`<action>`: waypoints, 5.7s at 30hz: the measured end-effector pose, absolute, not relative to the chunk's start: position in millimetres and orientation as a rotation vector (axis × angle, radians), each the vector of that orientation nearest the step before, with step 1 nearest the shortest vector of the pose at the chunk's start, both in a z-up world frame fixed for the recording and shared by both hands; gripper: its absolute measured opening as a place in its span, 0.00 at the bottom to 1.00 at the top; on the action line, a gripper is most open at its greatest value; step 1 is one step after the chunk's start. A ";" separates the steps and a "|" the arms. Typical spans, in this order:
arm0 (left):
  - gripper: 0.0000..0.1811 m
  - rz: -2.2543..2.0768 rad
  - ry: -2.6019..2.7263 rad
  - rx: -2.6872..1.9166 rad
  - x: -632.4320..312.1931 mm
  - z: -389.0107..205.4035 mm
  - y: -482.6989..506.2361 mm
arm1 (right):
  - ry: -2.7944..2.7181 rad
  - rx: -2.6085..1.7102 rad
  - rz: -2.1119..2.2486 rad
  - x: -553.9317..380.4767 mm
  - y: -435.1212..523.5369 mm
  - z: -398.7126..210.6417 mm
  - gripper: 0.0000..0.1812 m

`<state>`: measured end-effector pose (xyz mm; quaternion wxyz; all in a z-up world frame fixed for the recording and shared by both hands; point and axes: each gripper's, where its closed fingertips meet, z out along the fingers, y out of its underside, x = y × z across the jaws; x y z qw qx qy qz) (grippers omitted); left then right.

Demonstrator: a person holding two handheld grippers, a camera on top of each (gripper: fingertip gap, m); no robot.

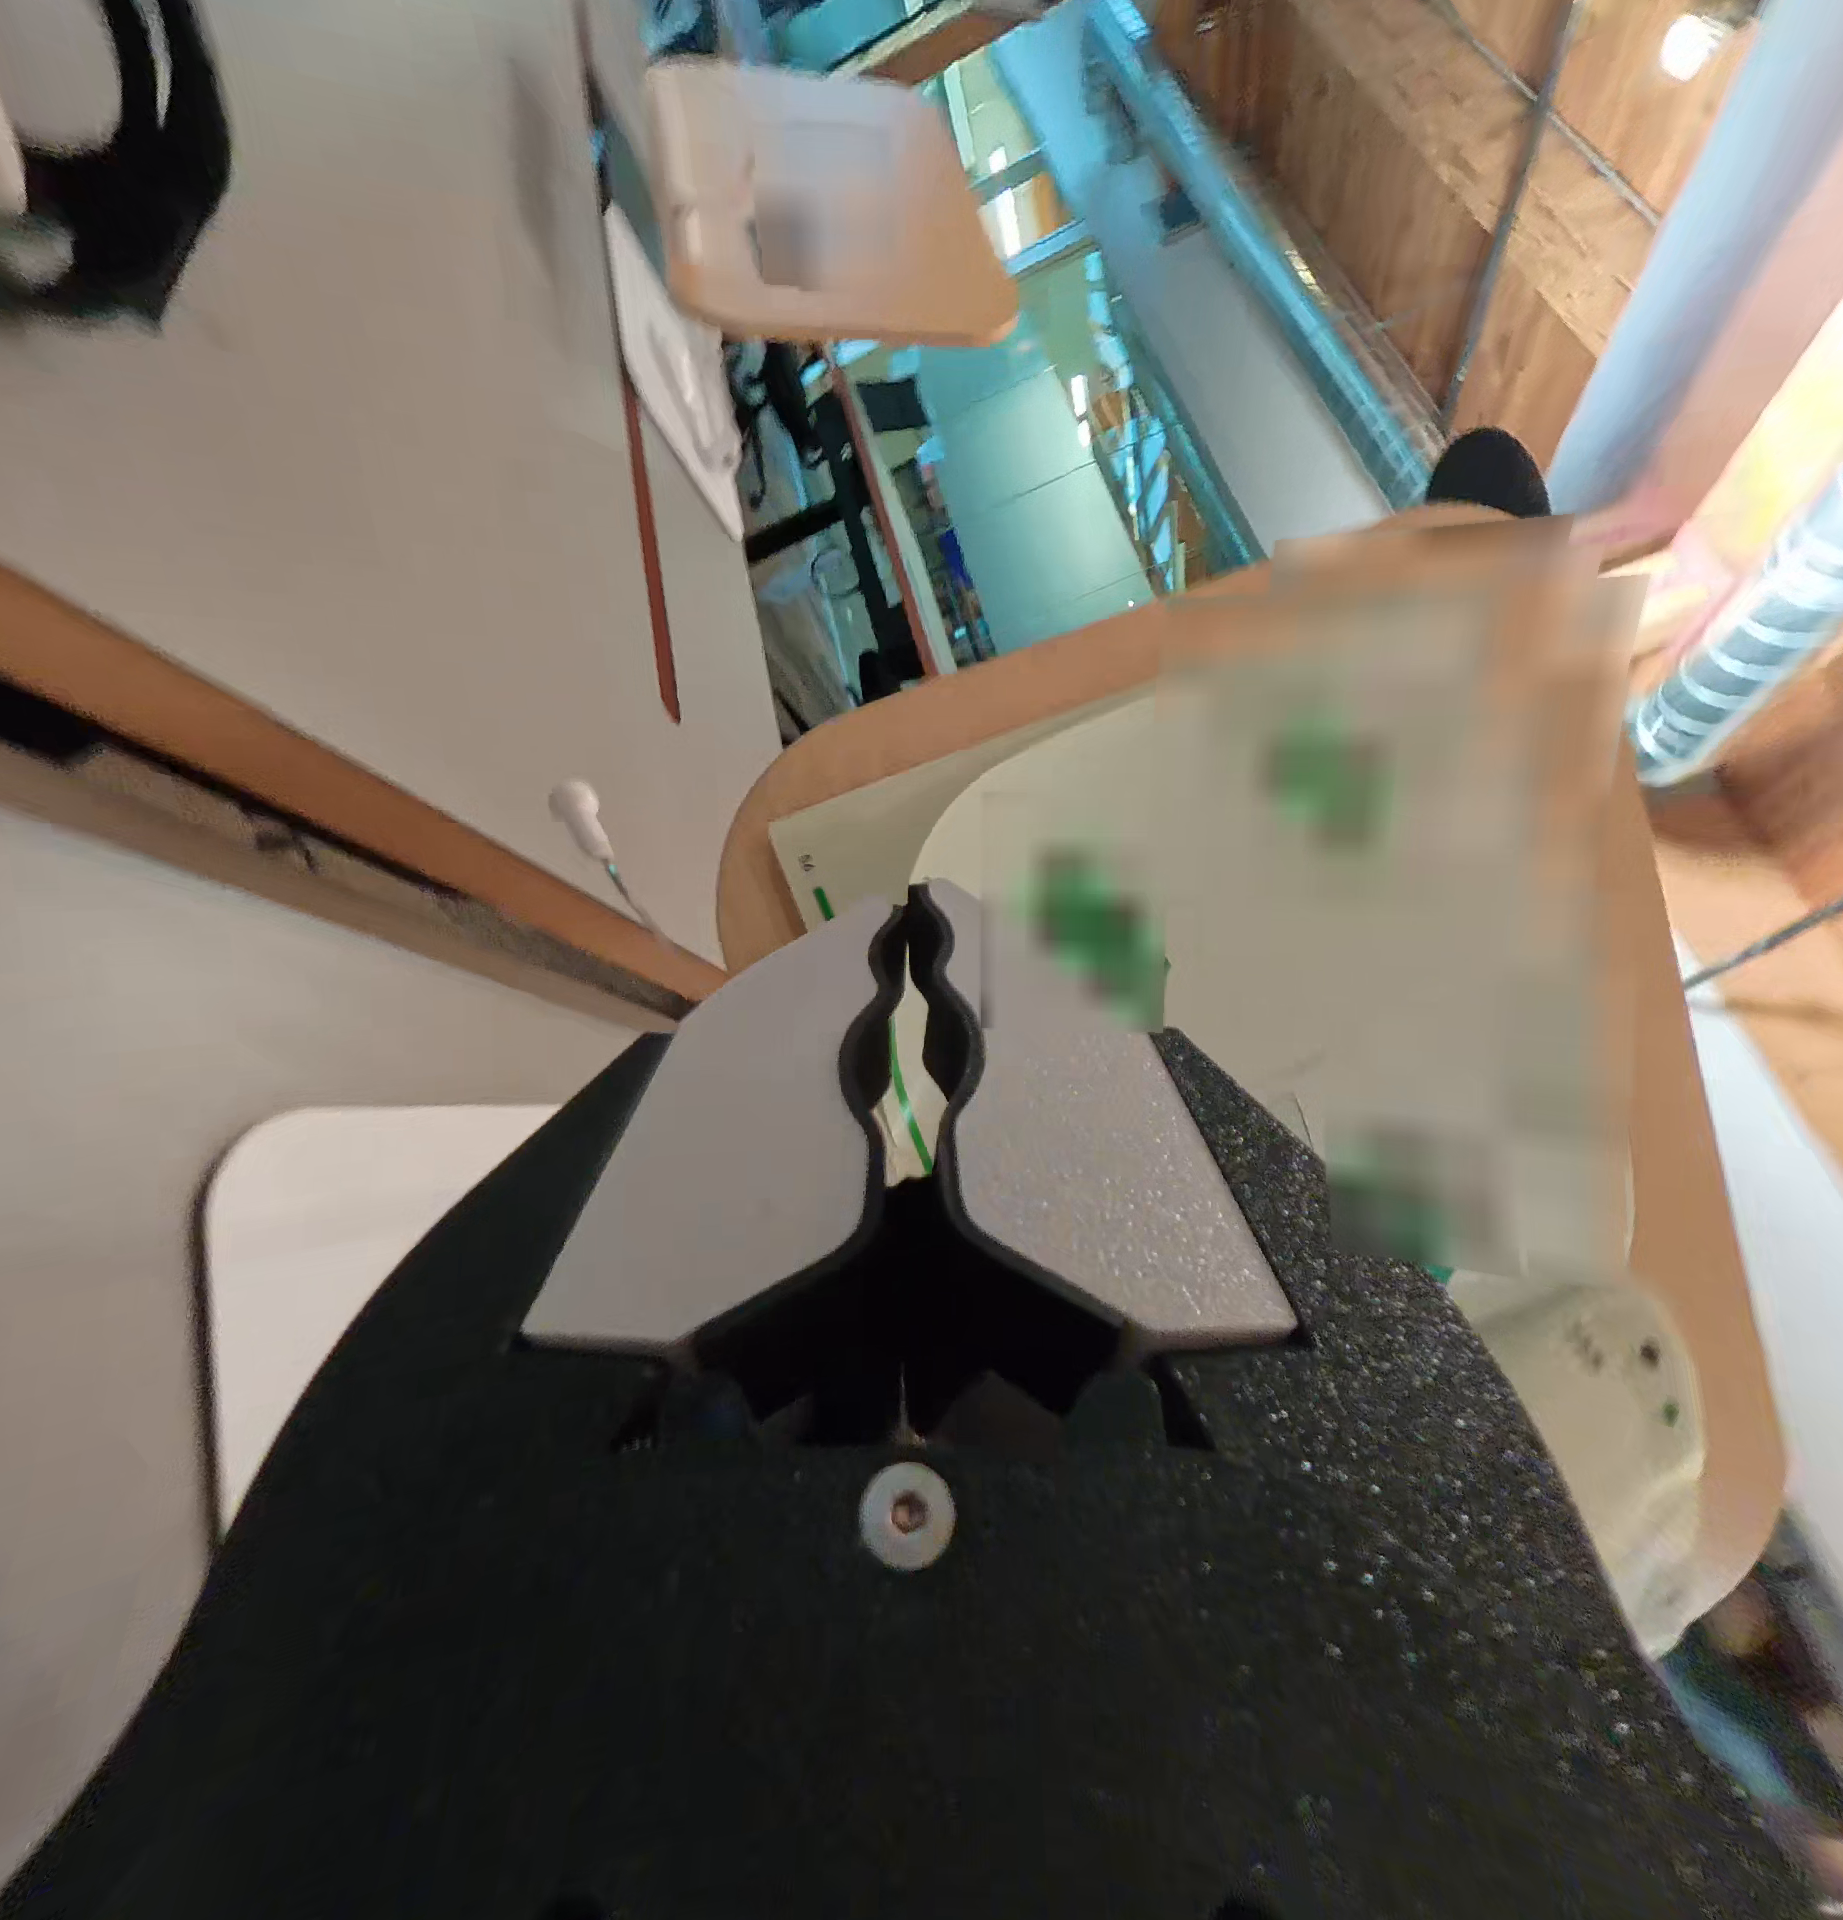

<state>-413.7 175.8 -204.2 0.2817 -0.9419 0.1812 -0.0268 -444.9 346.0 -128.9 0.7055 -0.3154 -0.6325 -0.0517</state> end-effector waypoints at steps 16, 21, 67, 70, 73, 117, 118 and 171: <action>0.00 -0.052 0.592 -2.518 -396.4 -202.3 179.8 | -0.530 -1.064 0.446 -222.2 393.1 -70.9 0.00; 0.00 -0.046 0.615 -2.523 -392.3 -202.7 180.7 | -0.375 -1.151 0.504 -183.7 416.9 -86.3 0.00; 0.00 -0.038 0.678 -2.540 -383.1 -206.3 184.4 | -0.272 -1.317 0.372 -176.5 517.6 -145.4 0.00; 0.00 -0.039 0.686 -2.542 -381.6 -206.8 185.0 | -0.299 -1.318 0.365 -179.3 519.4 -145.1 0.03; 0.00 -0.037 0.691 -2.544 -381.0 -207.0 185.3 | -0.317 -1.328 0.362 -176.6 520.9 -144.8 0.07; 0.00 0.457 1.039 -2.398 -328.2 -206.0 86.5 | -1.502 -1.348 0.766 -176.5 174.7 -218.3 0.41; 0.00 0.504 0.993 -2.422 -334.8 -203.1 76.9 | -1.561 -1.359 0.753 -185.5 176.4 -226.0 0.40; 0.00 0.733 0.500 -2.442 -439.1 -139.1 123.2 | -1.900 -2.035 0.811 -399.0 154.5 -328.7 0.34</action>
